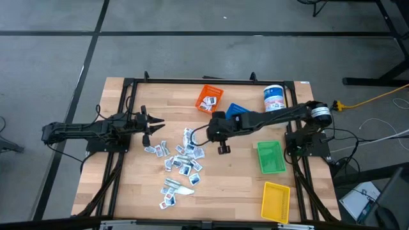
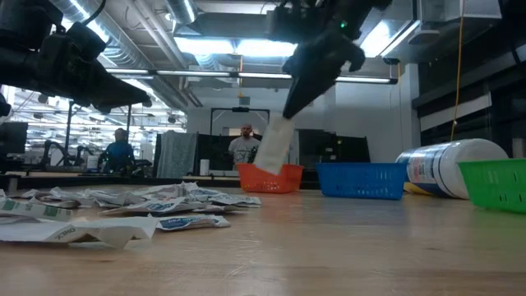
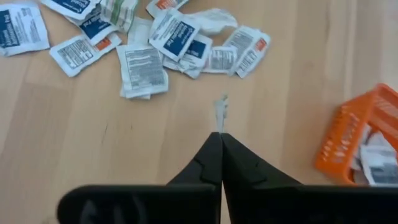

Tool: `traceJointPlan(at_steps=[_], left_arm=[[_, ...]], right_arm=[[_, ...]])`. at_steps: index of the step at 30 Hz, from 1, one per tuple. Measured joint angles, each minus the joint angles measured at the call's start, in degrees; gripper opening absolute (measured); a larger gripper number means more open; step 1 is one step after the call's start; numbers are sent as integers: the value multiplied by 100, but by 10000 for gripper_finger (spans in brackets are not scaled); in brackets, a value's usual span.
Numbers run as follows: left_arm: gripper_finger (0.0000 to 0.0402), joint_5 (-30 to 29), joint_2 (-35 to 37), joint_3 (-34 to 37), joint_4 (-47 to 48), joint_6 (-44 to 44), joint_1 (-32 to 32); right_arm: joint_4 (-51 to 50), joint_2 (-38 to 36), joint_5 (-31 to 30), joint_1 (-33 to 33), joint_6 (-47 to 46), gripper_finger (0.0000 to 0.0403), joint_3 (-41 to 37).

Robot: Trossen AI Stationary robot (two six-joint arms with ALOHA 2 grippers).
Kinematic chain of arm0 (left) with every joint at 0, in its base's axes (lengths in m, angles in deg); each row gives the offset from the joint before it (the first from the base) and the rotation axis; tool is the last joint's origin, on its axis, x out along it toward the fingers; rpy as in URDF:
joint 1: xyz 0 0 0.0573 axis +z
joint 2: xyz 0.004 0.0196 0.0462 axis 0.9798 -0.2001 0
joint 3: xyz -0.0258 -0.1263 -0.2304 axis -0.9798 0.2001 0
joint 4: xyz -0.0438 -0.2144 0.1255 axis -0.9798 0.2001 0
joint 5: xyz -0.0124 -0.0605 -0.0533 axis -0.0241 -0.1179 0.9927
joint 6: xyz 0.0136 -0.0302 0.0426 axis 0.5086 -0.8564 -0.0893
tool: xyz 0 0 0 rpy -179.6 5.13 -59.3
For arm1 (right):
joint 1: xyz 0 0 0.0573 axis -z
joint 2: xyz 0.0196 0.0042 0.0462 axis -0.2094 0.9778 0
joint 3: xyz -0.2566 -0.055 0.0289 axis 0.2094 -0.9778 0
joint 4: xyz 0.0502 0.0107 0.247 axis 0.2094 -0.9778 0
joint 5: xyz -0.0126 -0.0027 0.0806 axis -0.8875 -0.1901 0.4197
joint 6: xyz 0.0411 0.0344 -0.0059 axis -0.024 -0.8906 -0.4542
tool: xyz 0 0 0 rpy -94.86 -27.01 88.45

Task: Pick & Place First Aid Supplies
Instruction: Put the green bandage pack into the blue basket

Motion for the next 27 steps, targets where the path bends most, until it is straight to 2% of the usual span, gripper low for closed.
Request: traceJointPlan(at_steps=[6, 16, 27], left_arm=[[93, 0, 0, 0, -3, 0, 2], [92, 0, 0, 0, 4, 0, 1], [93, 0, 0, 0, -2, 0, 2]], right_arm=[[-581, -352, 0, 233, -250, 5, 0], [-1303, -480, -293, 830, -432, 5, -129], [-1718, -1325, -411, 1293, -480, 5, -129]])
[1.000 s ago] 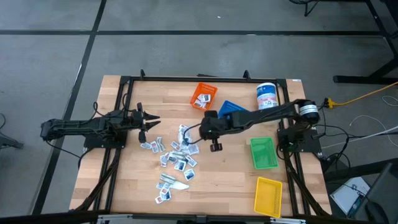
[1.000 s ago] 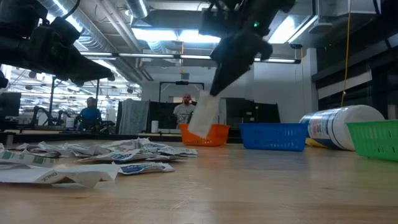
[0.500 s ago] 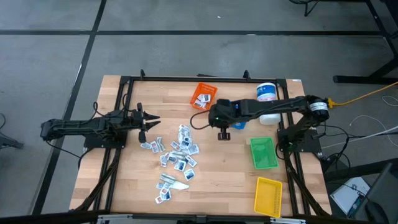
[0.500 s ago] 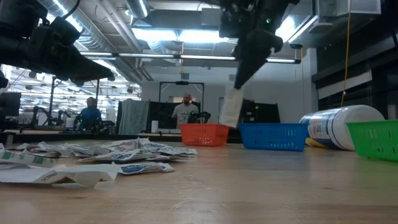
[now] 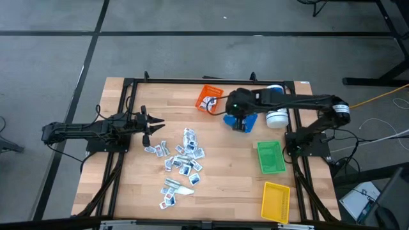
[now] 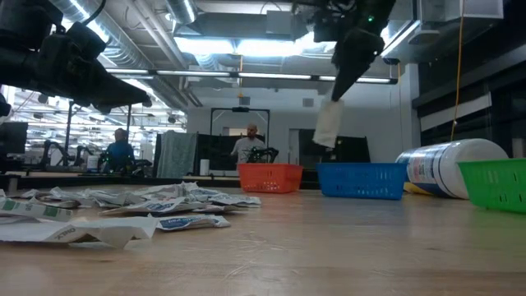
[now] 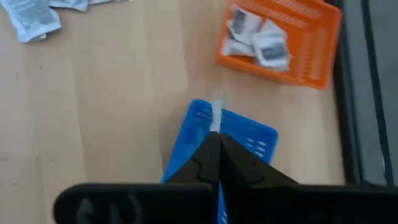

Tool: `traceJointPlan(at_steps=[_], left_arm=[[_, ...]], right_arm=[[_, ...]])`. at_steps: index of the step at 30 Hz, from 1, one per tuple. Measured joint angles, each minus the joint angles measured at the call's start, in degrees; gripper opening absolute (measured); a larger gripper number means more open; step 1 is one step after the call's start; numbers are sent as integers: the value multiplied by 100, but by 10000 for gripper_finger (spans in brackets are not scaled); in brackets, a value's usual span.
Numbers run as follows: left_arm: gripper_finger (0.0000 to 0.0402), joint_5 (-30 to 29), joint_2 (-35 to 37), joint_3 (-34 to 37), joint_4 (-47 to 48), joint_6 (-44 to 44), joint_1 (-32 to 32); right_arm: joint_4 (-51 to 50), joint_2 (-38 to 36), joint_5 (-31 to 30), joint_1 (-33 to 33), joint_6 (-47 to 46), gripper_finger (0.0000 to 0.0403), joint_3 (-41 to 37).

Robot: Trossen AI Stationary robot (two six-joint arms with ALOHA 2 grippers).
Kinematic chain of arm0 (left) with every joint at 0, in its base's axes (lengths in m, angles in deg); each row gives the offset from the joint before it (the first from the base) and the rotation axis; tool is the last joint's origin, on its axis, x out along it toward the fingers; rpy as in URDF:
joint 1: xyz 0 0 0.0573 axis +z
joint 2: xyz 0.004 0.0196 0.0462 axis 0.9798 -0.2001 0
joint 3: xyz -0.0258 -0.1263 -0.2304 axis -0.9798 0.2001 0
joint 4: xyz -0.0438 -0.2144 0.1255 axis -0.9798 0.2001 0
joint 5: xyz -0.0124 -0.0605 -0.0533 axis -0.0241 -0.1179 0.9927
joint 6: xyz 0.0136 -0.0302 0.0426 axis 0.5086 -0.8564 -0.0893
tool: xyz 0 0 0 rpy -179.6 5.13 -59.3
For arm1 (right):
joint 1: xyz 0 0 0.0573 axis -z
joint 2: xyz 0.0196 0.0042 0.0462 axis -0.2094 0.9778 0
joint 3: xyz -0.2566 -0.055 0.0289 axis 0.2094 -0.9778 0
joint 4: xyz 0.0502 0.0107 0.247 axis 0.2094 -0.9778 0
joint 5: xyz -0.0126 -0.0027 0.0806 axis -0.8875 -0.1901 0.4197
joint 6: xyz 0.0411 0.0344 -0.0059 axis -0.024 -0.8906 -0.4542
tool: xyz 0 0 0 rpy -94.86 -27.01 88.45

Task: Pick & Place First Aid Supplies
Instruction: Put the green bandage pack into the blue basket

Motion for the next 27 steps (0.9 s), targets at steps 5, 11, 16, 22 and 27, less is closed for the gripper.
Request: traceJointPlan(at_steps=[5, 11, 16, 22, 27], left_arm=[[91, 0, 0, 0, 0, -1, -2], [93, 0, 0, 0, 0, 0, -2], [91, 0, 0, 0, -2, 0, 0], [93, 0, 0, 0, -2, 0, -1], [91, 0, 0, 0, -2, 0, -2]], right_arm=[[-360, -78, -454, 78, -317, 5, -33], [-131, -78, -767, 74, -644, 5, -842], [635, -75, -704, 74, -755, 5, -1805], [1556, -71, -182, 74, -747, 5, -2435], [1653, -71, 216, 74, -745, 5, -2443]])
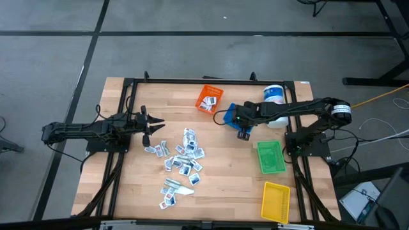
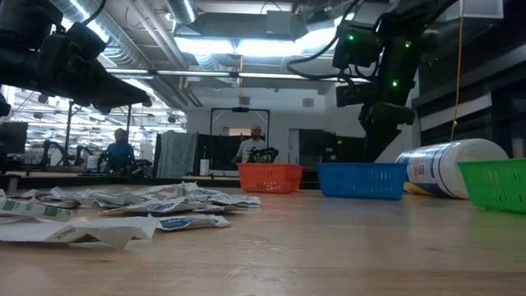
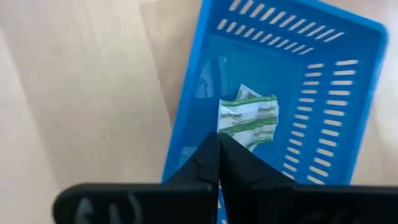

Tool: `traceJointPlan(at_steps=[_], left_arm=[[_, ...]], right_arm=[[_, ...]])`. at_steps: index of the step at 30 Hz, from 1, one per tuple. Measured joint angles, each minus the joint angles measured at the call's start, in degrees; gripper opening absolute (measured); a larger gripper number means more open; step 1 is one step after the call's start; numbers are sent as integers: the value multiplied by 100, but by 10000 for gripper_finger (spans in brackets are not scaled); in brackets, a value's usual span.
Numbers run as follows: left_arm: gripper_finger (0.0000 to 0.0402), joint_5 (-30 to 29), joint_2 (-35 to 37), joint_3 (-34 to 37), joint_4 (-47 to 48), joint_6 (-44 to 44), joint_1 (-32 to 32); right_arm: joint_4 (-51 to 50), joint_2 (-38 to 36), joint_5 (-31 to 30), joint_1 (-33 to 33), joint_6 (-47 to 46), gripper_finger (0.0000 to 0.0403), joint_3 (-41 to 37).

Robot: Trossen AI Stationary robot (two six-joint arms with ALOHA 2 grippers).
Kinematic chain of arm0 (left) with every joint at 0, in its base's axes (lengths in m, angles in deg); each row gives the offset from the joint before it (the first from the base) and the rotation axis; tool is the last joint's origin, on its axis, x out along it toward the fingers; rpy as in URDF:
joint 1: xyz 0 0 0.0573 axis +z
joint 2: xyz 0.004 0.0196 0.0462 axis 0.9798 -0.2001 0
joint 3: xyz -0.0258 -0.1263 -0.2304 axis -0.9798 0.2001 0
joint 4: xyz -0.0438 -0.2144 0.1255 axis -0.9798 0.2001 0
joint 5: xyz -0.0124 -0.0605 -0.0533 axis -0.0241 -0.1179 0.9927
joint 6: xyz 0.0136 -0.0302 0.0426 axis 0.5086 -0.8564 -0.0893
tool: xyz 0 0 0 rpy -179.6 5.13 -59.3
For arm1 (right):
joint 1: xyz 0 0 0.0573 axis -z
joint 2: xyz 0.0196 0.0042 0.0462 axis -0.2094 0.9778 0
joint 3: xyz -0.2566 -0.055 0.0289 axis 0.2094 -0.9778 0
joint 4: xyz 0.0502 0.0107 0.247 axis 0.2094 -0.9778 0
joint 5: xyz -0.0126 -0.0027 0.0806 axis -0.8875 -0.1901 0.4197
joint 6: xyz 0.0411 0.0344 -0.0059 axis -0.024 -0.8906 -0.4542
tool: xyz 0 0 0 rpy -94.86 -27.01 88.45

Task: Pick & Place First Aid Supplies
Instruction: Put the green bandage pack into the blue basket

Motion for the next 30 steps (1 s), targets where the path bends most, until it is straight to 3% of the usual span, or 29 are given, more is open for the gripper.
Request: traceJointPlan(at_steps=[6, 22, 30], left_arm=[[93, 0, 0, 0, 0, 0, 0], [91, -1, 0, 0, 0, -1, 1], [92, 0, 0, 0, 0, 0, 0]], right_arm=[[184, 0, 13, 0, 2, 21, 17], [818, 0, 124, 0, -476, 135, 21], [1571, 0, 920, -70, -577, 140, 21]])
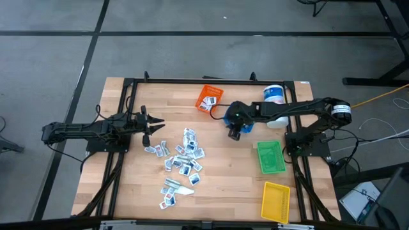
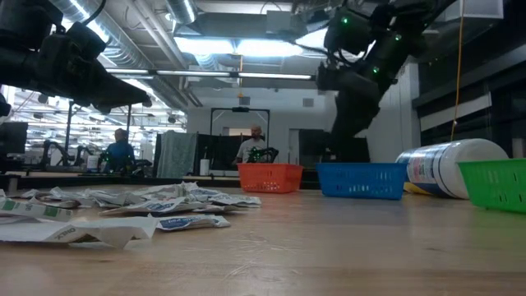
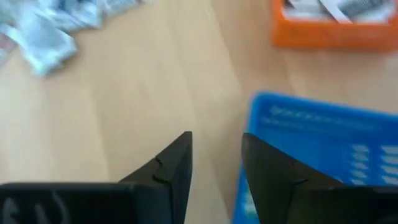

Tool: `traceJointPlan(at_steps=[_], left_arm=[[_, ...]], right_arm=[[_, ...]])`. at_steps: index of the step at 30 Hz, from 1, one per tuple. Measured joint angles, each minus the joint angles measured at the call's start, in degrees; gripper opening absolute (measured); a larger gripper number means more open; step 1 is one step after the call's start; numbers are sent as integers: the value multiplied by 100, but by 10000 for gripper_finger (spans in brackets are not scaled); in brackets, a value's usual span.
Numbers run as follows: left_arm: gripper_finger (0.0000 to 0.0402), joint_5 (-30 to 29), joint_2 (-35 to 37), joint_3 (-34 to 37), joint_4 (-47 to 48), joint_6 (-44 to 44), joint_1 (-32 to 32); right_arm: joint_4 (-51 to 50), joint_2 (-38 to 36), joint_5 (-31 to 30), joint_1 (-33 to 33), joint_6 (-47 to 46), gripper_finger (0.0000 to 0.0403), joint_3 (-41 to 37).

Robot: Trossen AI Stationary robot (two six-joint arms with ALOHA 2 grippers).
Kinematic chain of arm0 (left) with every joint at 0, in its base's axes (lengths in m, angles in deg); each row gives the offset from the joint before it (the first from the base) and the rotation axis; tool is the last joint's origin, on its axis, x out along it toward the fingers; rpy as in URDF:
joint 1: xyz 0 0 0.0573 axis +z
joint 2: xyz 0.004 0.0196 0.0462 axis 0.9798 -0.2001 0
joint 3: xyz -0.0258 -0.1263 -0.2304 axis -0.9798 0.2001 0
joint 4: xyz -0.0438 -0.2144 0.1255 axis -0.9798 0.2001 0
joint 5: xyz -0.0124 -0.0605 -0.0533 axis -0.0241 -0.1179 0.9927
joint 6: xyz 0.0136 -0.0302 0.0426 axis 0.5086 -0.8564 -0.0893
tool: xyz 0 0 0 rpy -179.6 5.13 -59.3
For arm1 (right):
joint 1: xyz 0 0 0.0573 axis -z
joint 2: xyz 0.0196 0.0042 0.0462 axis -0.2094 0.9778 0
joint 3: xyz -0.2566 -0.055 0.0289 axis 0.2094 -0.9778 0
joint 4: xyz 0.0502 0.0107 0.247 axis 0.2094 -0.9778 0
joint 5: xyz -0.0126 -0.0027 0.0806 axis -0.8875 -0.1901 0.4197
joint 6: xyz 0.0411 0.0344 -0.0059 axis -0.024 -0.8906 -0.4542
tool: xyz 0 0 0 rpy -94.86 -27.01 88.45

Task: Pick & Place First Aid Supplies
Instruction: Put the green bandage pack into the blue basket

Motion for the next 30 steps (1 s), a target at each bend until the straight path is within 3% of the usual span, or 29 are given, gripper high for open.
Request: traceJointPlan(at_steps=[11, 22, 30], left_arm=[[91, 0, 0, 0, -1, 0, 1], [91, 0, 0, 0, 0, -2, 0], [93, 0, -2, 0, -2, 0, 2]], right_arm=[[1127, 0, 21, -645, 373, 140, 2], [1704, 13, -422, -1044, 494, 140, 2], [2565, 458, -422, -1190, 468, 140, 9]])
